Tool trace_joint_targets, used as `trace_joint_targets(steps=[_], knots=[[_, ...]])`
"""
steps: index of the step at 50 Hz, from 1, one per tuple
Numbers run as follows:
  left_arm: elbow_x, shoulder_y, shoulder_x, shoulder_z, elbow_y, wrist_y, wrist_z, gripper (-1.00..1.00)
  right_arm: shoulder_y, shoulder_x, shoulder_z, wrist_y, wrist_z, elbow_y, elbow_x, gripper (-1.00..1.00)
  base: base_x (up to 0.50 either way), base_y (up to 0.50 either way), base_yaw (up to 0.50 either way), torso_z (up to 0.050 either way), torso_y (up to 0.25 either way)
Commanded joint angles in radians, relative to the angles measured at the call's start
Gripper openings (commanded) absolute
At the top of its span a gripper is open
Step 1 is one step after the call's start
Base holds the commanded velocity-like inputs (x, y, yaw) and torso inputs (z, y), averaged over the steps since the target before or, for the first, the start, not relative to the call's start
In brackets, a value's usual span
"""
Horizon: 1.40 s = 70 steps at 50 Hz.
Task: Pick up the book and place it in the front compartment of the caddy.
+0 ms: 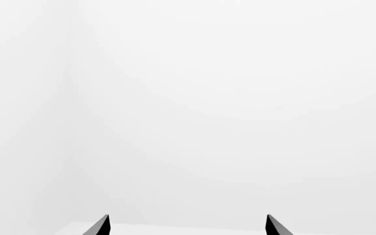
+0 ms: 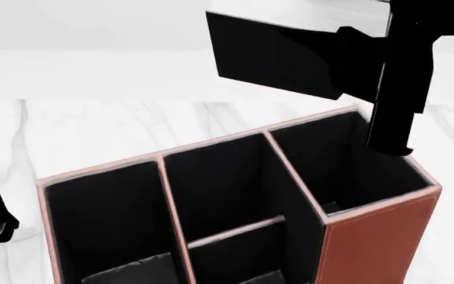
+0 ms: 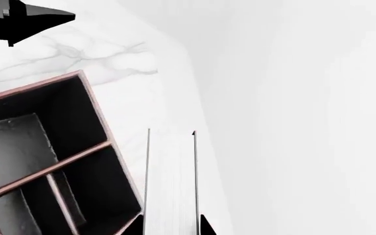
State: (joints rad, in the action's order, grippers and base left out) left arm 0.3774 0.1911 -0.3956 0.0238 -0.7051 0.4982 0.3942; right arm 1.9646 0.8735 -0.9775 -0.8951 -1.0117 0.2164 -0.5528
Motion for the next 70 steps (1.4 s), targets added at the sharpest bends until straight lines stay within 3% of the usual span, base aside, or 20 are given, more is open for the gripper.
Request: trace_joint_targets(steps=[1,20,50,56,70], knots=[[-0.018,0.003,0.017,-0.016,0.004,-0.012,-0.021,1.0,0.025,-0.113,0.01,0.164,-0.086,-0.204,0.099,-1.0,0.0,0.0,0.0,0.0,0.0],[-0.02,0.007,0.013,-0.006,0.006,-0.01,-0.013,1.0,-0.033,-0.23,-0.002,0.259,-0.132,-0.458,0.09,-1.0,0.0,0.0,0.0,0.0,0.001],[-0.009,0.007,0.003,-0.007,0.006,-0.012,-0.006,1.0,-0.04,-0.204,-0.011,0.288,-0.145,-0.42,0.099,-1.0,0.0,0.0,0.0,0.0,0.001],[-0.011,0.008,0.0,-0.004,0.004,-0.009,-0.003,1.0,-0.025,-0.273,-0.02,0.429,-0.228,-0.598,0.124,-1.0,0.0,0.0,0.0,0.0,0.002],[-0.01,0.013,-0.005,0.002,-0.006,0.001,0.005,1.0,0.052,-0.542,-0.028,0.859,-0.498,-1.263,0.159,-1.0,0.0,0.0,0.0,0.001,0.001]])
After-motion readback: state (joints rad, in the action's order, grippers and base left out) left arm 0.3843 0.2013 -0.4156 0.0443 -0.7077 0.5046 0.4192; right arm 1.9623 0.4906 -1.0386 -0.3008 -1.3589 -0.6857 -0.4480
